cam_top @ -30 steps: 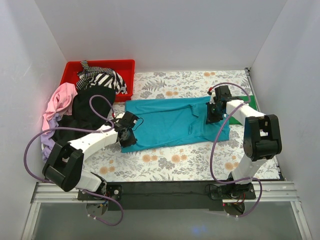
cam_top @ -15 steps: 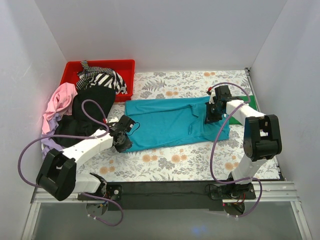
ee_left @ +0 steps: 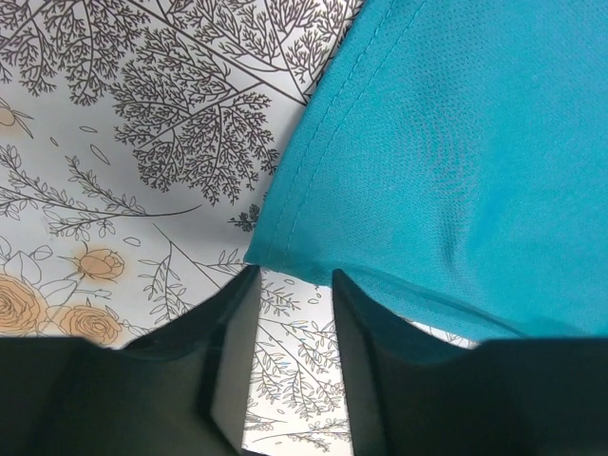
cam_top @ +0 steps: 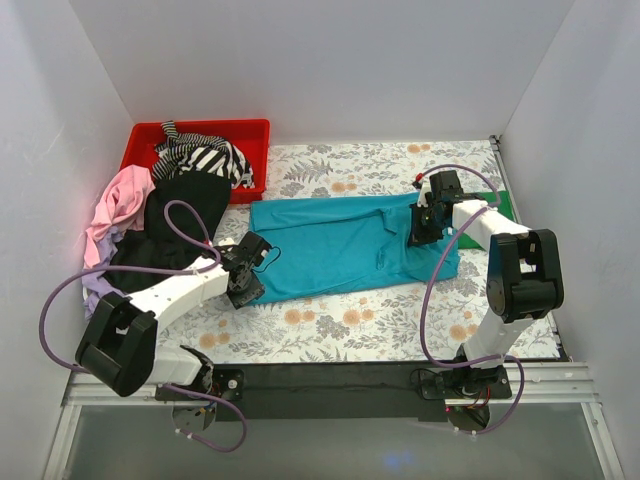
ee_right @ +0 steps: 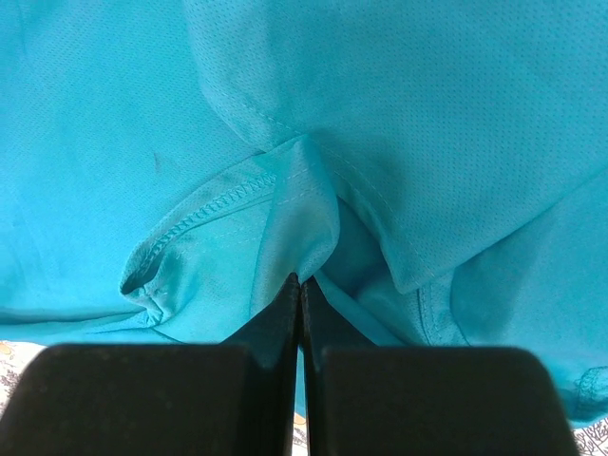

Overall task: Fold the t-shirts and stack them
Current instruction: Fold the tshirt

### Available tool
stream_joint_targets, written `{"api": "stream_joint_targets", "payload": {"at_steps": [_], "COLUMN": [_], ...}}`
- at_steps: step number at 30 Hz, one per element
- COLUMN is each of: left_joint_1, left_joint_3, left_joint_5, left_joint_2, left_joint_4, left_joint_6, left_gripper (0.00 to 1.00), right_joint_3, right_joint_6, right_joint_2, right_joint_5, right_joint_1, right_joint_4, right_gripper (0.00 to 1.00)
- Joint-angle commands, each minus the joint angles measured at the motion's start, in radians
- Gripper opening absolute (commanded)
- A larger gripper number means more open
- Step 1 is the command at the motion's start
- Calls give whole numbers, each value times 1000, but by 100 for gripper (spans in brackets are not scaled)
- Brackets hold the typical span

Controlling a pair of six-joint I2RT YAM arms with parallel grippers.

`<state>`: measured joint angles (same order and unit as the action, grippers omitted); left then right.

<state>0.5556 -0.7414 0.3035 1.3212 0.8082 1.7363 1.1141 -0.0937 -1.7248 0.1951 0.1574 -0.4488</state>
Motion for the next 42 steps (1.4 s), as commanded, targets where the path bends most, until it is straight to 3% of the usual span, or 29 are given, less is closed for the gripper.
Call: {"api": "stream_joint_targets", "payload": {"at_steps": [1,2,4,8,9,13,18,19,21,23,29,42], "left_joint_1": [-2,-2,-2,-3,-2,-2,-2,-2,-2,-2,-2,-2], "left_joint_3": [-27,-29,-32,-35,-39,-59,-50,-49,-49,-49,-56,-213], "left_joint_5": [23,25,8,5,3,-6,-11,-9,-15,-17,-14,60], "left_joint_2": [1,4,13,24,30,78,108,111,115,121,87,32], "left_joint_4": [6,8,-1,-9,-12,-12,-35,-41,-46,-50,-37,65], "left_joint_6": [9,9,3,-1,-3,-7,-6,-4,-9,-14,-35,-161], "left_gripper": [36,37,48,50,55,54,39,30,22,0,0,0], "right_joint_3": [-8,-8,-8,-10,-10,-11,-20,-23,-25,-25,-28,-132], "right_joint_6": [5,5,5,5,5,3,-8,-8,-9,-12,-35,-158], "right_joint_2": [37,37,34,33,33,37,68,74,93,106,177,393], "right_joint_5": [30,32,38,44,47,55,43,41,35,32,-11,-288], "right_joint_1": [-1,-1,-1,-1,-1,-1,-1,-2,-2,-1,-1,-2], "right_joint_4": [27,28,32,35,36,38,38,38,36,30,6,-57], "right_gripper": [1,1,1,1,1,1,1,1,1,1,1,1]}}
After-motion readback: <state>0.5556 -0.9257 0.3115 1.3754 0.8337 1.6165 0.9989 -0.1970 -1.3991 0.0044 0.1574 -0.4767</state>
